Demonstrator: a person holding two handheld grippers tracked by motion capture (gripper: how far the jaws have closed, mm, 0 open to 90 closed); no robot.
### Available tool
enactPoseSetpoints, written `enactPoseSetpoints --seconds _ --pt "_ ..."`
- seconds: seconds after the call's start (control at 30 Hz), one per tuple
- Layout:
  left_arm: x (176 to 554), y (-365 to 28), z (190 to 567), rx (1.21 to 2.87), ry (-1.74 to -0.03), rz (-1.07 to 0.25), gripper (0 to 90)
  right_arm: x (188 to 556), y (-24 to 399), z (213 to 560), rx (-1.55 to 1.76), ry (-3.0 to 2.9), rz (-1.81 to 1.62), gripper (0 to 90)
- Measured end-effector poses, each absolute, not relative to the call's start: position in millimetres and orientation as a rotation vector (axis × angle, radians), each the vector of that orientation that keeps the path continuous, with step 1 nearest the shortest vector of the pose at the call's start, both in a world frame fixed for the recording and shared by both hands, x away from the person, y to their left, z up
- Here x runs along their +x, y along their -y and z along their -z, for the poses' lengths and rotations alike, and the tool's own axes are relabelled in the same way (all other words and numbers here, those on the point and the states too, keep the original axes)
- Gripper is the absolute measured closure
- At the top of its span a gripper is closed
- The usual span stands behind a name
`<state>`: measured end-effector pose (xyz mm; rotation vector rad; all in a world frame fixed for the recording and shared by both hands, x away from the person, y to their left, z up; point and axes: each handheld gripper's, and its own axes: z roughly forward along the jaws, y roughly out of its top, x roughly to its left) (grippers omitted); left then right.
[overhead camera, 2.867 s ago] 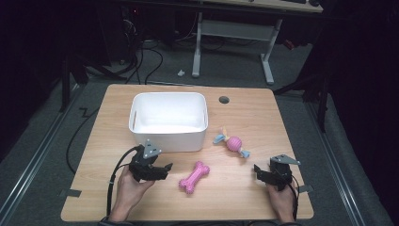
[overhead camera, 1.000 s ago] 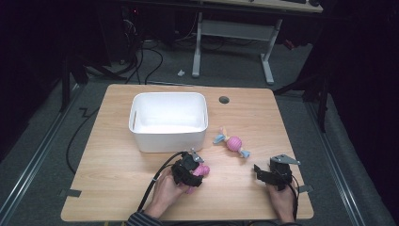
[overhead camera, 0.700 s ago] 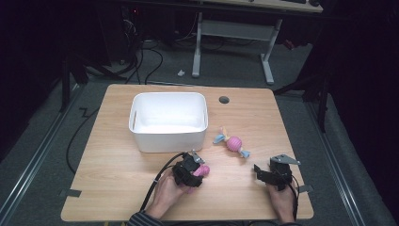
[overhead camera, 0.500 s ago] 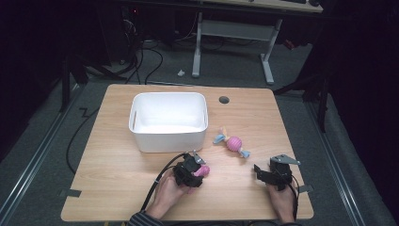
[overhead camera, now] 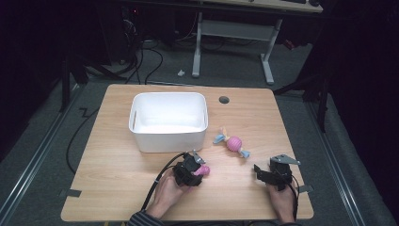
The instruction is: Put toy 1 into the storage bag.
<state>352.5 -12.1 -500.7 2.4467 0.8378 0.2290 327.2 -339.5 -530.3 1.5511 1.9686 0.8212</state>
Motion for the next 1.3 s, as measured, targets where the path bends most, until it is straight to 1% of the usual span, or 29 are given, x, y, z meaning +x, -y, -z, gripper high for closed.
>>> enactPoseSetpoints --seconds 0.53,1.0,1.3 --pt "347 8 492 2.43 -0.793 -0.235 58.6 327 339 530 1.551 -1.97 -0.821 26.4" --pt "341 -18 468 2.365 -0.799 -0.261 58.7 327 339 530 1.547 -1.975 -0.821 26.2" --pt "340 -31 455 2.357 -0.829 -0.292 58.7 327 339 530 1.544 -1.979 -0.822 26.0"
